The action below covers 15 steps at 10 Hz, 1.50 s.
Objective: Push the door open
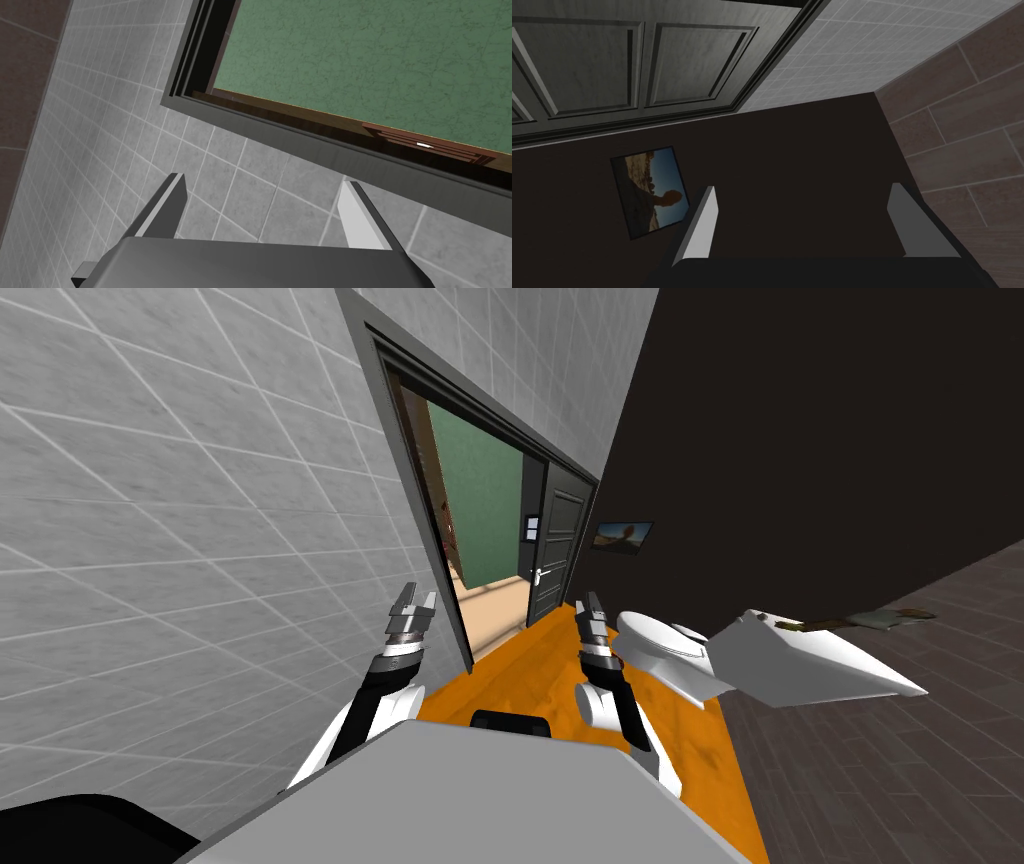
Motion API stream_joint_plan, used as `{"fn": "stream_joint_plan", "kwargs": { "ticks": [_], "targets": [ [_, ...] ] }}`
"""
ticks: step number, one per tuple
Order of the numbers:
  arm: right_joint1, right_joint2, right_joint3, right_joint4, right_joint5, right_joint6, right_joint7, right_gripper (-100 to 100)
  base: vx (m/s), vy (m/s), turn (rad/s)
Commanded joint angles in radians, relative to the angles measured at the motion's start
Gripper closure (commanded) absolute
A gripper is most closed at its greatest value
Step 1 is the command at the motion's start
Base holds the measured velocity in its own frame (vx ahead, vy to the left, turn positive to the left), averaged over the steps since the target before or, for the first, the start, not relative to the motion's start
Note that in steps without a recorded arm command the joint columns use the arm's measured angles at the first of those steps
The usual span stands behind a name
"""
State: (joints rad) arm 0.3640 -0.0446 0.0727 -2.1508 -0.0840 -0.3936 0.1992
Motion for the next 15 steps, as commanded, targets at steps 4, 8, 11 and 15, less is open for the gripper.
{"fn": "stream_joint_plan", "kwargs": {
  "ticks": [4,8,11,15],
  "targets": [
    [-0.055,-0.022,0.016,0.097,-0.049,-0.001,0.015,-100,0.093,-0.102,0.097],
    [-0.105,-0.04,0.032,0.186,-0.096,-0.002,0.029,-100,0.11,-0.126,0.136],
    [-0.136,-0.05,0.042,0.242,-0.125,-0.002,0.038,-100,0.08,-0.125,0.092],
    [-0.181,-0.062,0.056,0.321,-0.166,-0.002,0.051,-100,0.072,-0.114,0.106]
  ]
}}
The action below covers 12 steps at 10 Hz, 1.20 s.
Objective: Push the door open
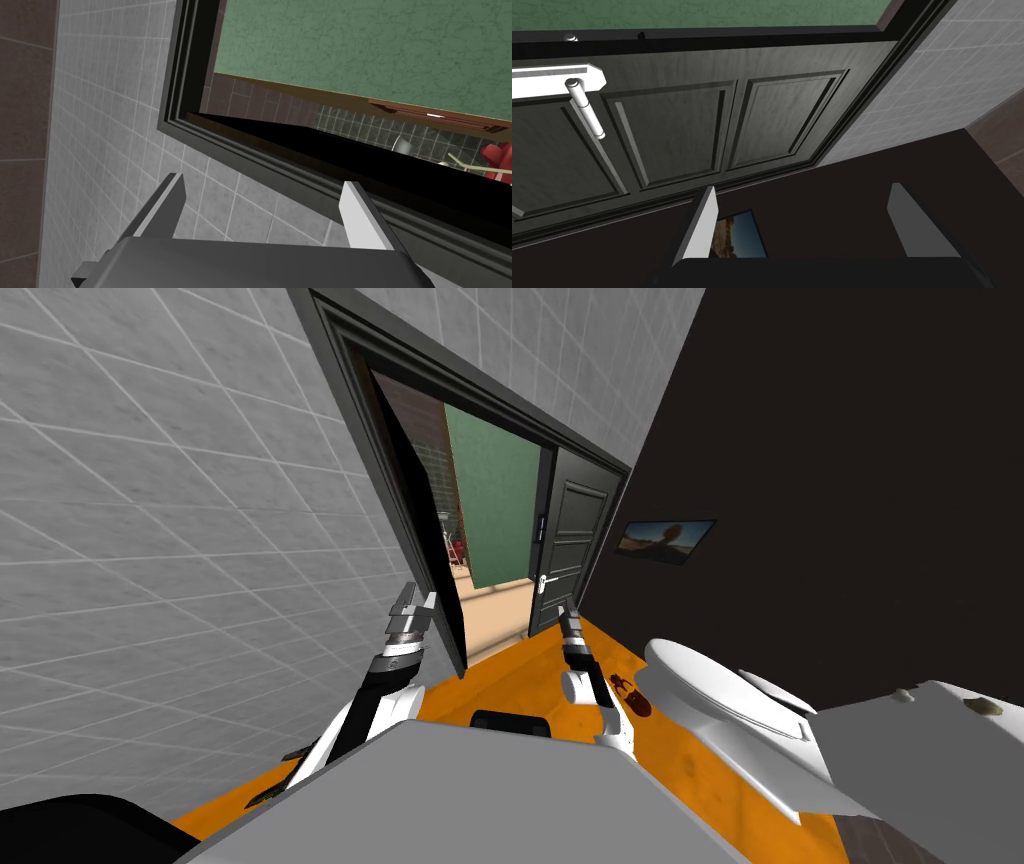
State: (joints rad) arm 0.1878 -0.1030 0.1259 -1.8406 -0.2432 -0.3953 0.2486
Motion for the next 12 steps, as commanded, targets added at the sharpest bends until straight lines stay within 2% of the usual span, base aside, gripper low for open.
{"fn": "stream_joint_plan", "kwargs": {
  "ticks": [1,12],
  "targets": [
    [-0.015,-0.006,0.006,0.03,-0.017,-0.001,0.005,-100,0.067,-0.102,0.101],
    [-0.141,-0.034,0.045,0.253,-0.134,-0.002,0.04,-100,0.061,-0.123,0.11]
  ]
}}
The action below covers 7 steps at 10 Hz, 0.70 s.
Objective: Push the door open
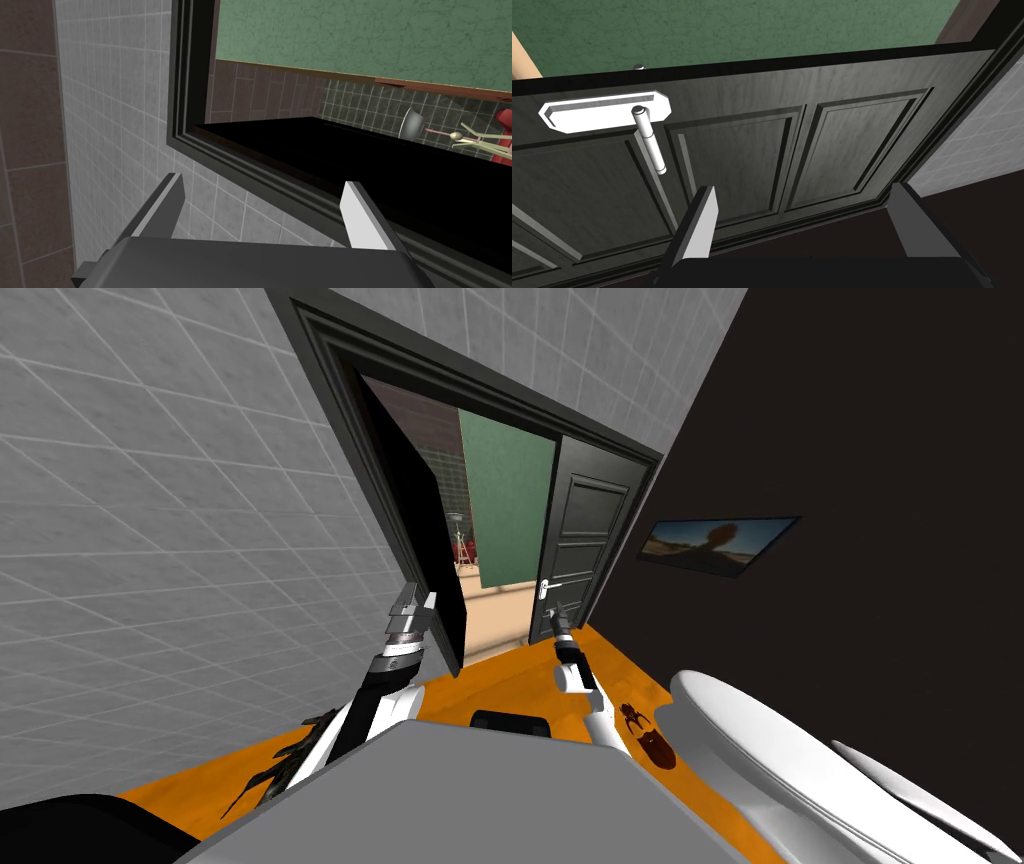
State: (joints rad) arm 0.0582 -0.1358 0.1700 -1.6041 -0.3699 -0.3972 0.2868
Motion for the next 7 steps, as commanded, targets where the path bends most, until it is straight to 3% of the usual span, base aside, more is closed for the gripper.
{"fn": "stream_joint_plan", "kwargs": {
  "ticks": [1,7],
  "targets": [
    [-0.023,-0.004,0.005,0.037,-0.018,0.0,0.005,-100,0.068,-0.12,0.108],
    [-0.09,-0.015,0.026,0.157,-0.08,0.0,0.024,-100,0.051,-0.129,0.107]
  ]
}}
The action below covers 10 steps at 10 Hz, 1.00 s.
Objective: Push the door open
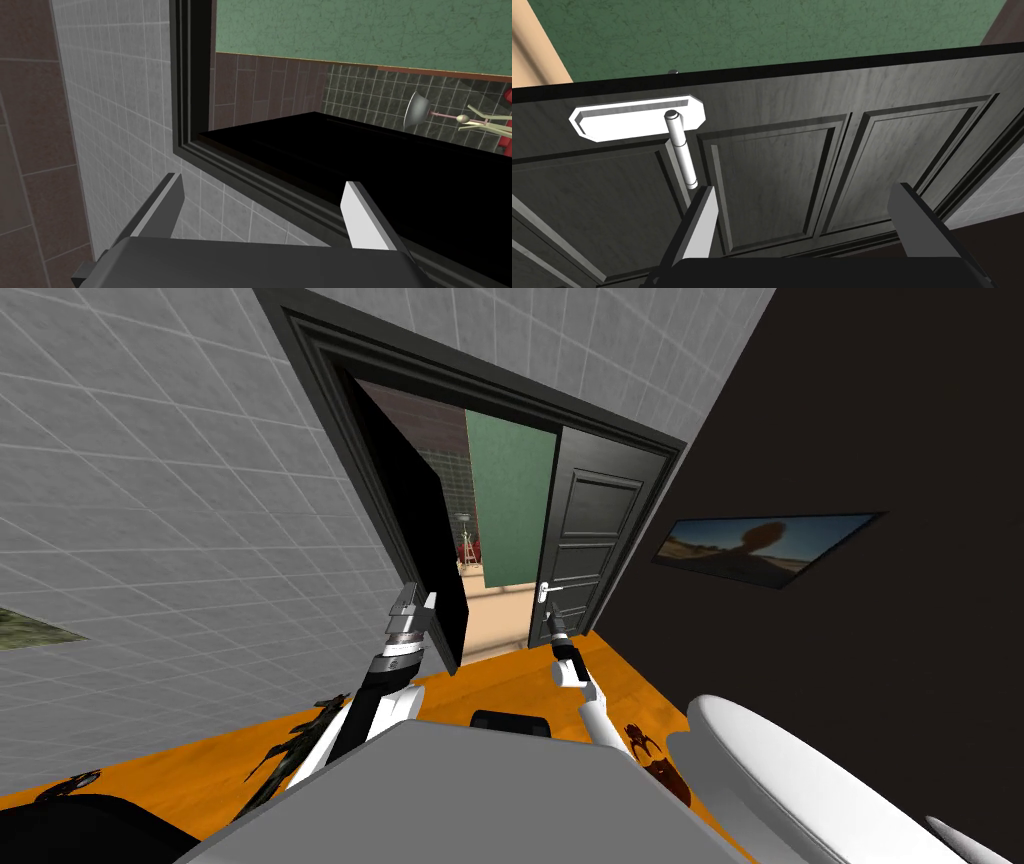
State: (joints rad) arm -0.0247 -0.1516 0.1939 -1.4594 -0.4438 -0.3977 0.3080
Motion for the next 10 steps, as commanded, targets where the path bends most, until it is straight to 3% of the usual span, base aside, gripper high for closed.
{"fn": "stream_joint_plan", "kwargs": {
  "ticks": [1,10],
  "targets": [
    [-0.018,-0.002,0.006,0.032,-0.017,0.0,0.006,-100,0.035,-0.128,0.102],
    [-0.12,-0.017,0.038,0.213,-0.111,-0.001,0.035,-100,0.04,-0.143,0.111]
  ]
}}
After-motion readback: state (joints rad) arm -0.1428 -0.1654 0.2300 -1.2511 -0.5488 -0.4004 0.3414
